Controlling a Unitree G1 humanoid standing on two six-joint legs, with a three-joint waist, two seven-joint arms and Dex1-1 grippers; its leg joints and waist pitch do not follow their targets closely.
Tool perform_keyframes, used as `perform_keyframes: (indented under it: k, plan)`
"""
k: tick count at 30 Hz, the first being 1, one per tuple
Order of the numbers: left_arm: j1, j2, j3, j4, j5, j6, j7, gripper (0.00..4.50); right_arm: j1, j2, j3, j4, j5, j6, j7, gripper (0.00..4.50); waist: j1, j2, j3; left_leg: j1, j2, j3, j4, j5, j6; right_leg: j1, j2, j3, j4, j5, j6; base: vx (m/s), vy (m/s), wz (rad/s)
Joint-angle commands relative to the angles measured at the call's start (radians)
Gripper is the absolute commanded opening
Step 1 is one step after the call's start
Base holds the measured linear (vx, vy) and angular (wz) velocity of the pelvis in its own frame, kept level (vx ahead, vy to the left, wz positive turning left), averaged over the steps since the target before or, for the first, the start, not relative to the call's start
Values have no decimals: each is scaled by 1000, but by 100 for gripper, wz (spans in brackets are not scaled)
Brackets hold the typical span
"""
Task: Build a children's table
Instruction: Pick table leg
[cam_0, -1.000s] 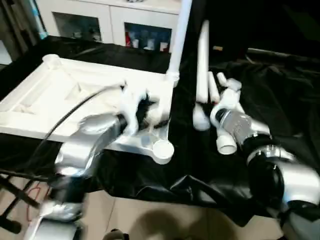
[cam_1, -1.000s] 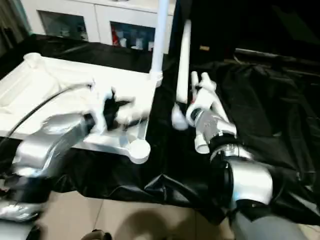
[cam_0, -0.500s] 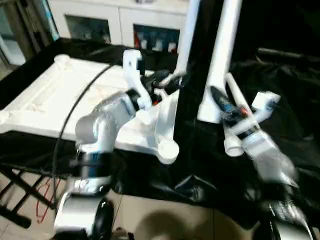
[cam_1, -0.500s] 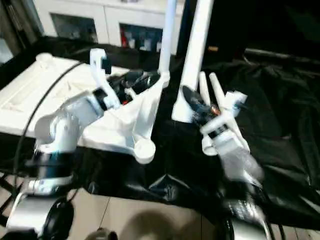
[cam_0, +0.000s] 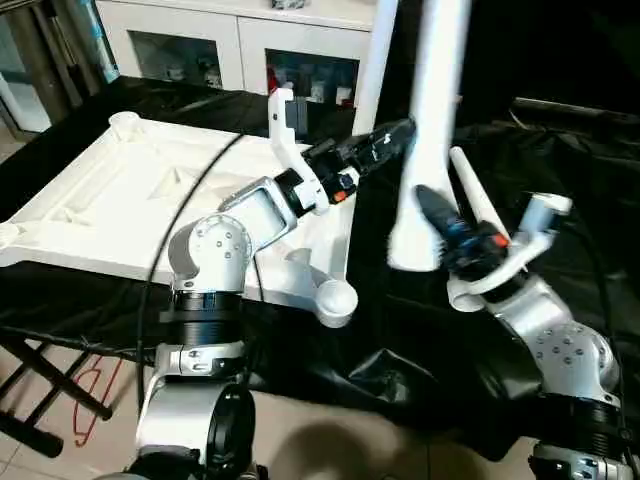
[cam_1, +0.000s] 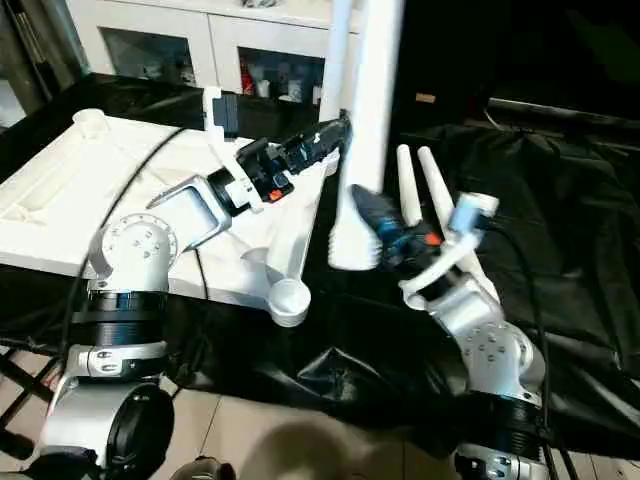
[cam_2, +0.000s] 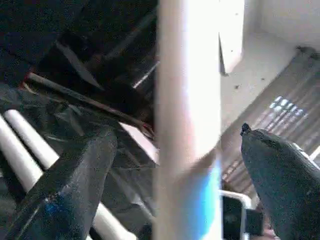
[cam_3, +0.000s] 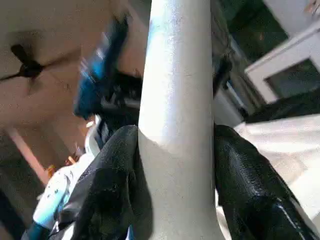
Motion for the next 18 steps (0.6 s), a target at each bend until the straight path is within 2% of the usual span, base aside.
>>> perform_keyframes:
  k: [1, 2, 3, 6, 7, 8, 9, 10, 11, 12, 13, 14, 15, 16, 17, 18]
  plan:
    - [1, 0, -32, -21, 13, 7, 13, 450, 9, -22, 40, -48, -22, 15, 8, 191, 3, -2, -77, 26, 35, -23, -66, -186, 12, 45, -76, 35, -92, -233, -169, 0, 0, 0]
    - [1, 0, -32, -21, 13, 7, 13, 450, 9, -22, 40, -48, -22, 15, 8, 191, 6, -6, -78, 26, 36, -22, -66, -174, 14, 47, -76, 36, -91, -219, -162, 0, 0, 0]
    - [6, -1, -44, -9, 35, 1, 32, 450, 14, -35, 79, -60, -45, 13, 16, 191, 7, -4, -78, 25, 36, -23, -66, -166, 17, 48, -76, 36, -89, -204, -160, 0, 0, 0]
    - [7, -8, -36, 6, 41, 0, 62, 450, 12, -47, 131, -60, -105, -15, 2, 191, 6, -4, -78, 25, 35, -22, -66, -161, 15, 49, -77, 37, -88, -186, -159, 0, 0, 0]
    - [6, -9, -26, 7, 37, 0, 75, 450, -9, -46, 168, -33, -190, -74, -41, 191, 7, -5, -79, 24, 37, -23, -65, -158, 6, 46, -79, 37, -87, -185, -159, 0, 0, 0]
    - [6, -9, -21, 5, 35, 0, 88, 450, -24, -45, 186, -11, -240, -110, -71, 191, 4, -3, -79, 25, 36, -23, -66, -161, -7, 45, -78, 36, -87, -191, -159, 0, 0, 0]
    - [7, -9, -17, 3, 33, 0, 96, 450, -33, -45, 197, 4, -270, -132, -90, 191, 2, -4, -77, 26, 34, -21, -67, -168, -6, 45, -76, 37, -90, -197, -157, 0, 0, 0]
    - [5, -11, -6, 1, 28, 2, 117, 432, -54, -36, 205, 28, -313, -163, -140, 191, 1, -5, -76, 25, 32, -21, -66, -178, -5, 47, -77, 38, -91, -208, -155, 0, 0, 0]
    - [5, -11, -5, 1, 29, 1, 121, 421, -57, -35, 208, 31, -320, -168, -145, 191, 0, -3, -77, 27, 33, -22, -66, -184, -7, 46, -78, 38, -90, -214, -157, 0, 0, 0]
    - [3, -8, 0, 2, 47, -4, 162, 414, -86, -29, 236, 60, -391, -211, -210, 191, -1, -5, -77, 27, 35, -23, -66, -182, -10, 45, -78, 37, -89, -214, -156, 0, 0, 0]
    - [2, -5, 0, 3, 61, -5, 184, 414, -104, -21, 247, 79, -429, -232, -257, 191, -5, -3, -76, 27, 36, -24, -68, -184, -16, 42, -76, 37, -88, -215, -155, 0, 0, 0]
    - [2, -3, 0, 4, 69, -6, 196, 414, -113, -18, 252, 89, -448, -241, -282, 191, -8, -2, -76, 31, 35, -23, -69, -189, -21, 41, -75, 38, -89, -221, -152, 0, 0, 0]
    - [1, -1, -3, 7, 79, -12, 203, 395, -116, -19, 261, 90, -461, -249, -288, 191, -10, -2, -75, 30, 34, -22, -69, -192, -20, 41, -74, 38, -90, -222, -152, 0, 0, 0]
    - [1, 5, -13, 14, 107, -27, 223, 395, -125, -24, 287, 94, -497, -268, -306, 191, -5, -3, -76, 33, 35, -22, -68, -191, -19, 40, -75, 39, -90, -218, -149, 0, 0, 0]
    - [-1, 7, -17, 24, 134, -52, 247, 379, -136, -37, 341, 97, -559, -298, -328, 191, -8, -6, -77, 28, 34, -22, -69, -176, -17, 45, -72, 39, -87, -193, -144, 0, 0, 0]
    - [-1, 6, -14, 26, 135, -55, 251, 371, -138, -38, 348, 96, -567, -303, -329, 191, -7, -5, -77, 28, 34, -23, -69, -168, -17, 46, -72, 38, -85, -181, -142, 0, 0, 0]
